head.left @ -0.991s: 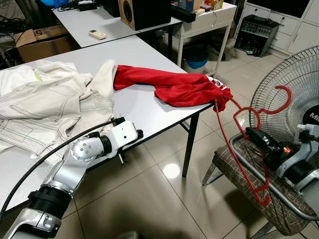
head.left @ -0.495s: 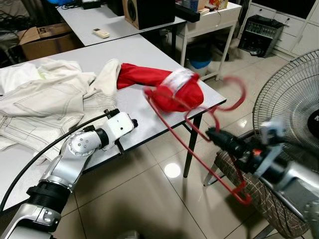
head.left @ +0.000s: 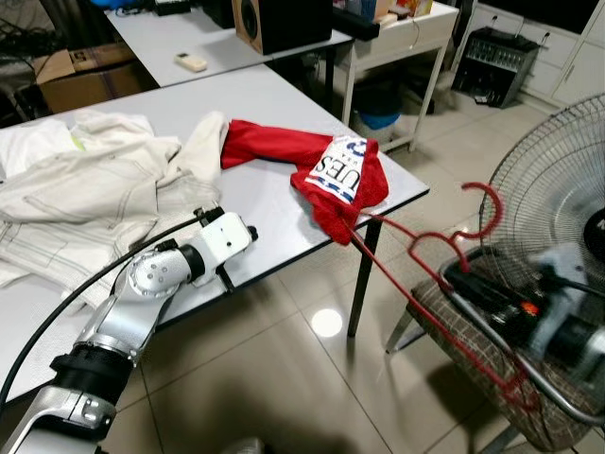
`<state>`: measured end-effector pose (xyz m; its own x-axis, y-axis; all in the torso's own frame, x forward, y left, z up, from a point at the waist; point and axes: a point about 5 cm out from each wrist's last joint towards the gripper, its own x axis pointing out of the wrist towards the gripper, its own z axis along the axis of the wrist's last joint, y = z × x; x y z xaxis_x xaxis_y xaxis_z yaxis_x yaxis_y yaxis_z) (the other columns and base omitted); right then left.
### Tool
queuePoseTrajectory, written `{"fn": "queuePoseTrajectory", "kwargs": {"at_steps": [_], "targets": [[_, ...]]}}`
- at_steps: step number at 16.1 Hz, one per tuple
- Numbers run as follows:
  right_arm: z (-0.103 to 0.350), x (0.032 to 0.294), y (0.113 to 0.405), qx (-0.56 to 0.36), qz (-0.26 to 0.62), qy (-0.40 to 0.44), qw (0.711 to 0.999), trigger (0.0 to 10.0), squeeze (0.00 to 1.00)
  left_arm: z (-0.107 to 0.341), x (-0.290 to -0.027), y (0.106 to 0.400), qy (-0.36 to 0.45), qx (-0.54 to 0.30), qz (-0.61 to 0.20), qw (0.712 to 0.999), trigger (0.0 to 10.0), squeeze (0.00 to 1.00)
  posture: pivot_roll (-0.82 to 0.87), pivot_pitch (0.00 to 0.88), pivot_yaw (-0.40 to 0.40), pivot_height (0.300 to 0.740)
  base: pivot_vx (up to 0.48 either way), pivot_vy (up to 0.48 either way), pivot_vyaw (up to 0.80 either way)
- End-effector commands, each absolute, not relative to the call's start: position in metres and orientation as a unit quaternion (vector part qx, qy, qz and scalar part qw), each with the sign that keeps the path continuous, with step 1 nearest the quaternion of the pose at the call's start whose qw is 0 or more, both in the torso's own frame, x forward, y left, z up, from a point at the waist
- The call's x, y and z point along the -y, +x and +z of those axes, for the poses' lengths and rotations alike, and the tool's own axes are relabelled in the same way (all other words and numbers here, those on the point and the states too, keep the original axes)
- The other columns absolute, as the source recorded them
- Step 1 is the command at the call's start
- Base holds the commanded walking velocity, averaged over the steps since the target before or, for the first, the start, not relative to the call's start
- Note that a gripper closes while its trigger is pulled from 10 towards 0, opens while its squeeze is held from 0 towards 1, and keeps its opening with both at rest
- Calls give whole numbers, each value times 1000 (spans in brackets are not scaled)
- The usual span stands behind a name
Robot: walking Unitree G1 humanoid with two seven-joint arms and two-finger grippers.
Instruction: Hang hanger
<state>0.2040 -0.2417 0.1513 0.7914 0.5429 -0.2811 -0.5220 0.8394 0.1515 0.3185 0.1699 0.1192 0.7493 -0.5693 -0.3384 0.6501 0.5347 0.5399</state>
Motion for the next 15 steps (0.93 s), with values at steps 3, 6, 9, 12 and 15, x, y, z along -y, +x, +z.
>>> {"fn": "queuePoseTrajectory", "kwargs": {"at_steps": [3, 6, 9, 12, 15], "targets": [[170, 239, 192, -150, 327, 16, 933, 10000, 0, 124, -163, 323, 314, -50, -348, 882, 0, 0, -104, 19, 46, 740, 0, 0, 0], [187, 237, 193, -116, 349, 24, 930, 10000, 0, 124, -160, 323, 313, -49, -351, 881, 0, 0, -105, 26, 44, 740, 0, 0, 0], [206, 242, 194, -64, 376, 66, 922, 10000, 0, 126, -156, 324, 310, -38, -347, 885, 0, 0, -103, 29, 30, 740, 0, 0, 0], [197, 243, 186, -113, 388, 63, 912, 10000, 0, 127, -154, 323, 306, -35, -346, 886, 0, 0, -104, 31, 27, 740, 0, 0, 0], [189, 249, 184, -164, 364, 24, 916, 10000, 0, 126, -153, 323, 307, -36, -347, 886, 0, 0, -110, 34, 30, 740, 0, 0, 0]]}}
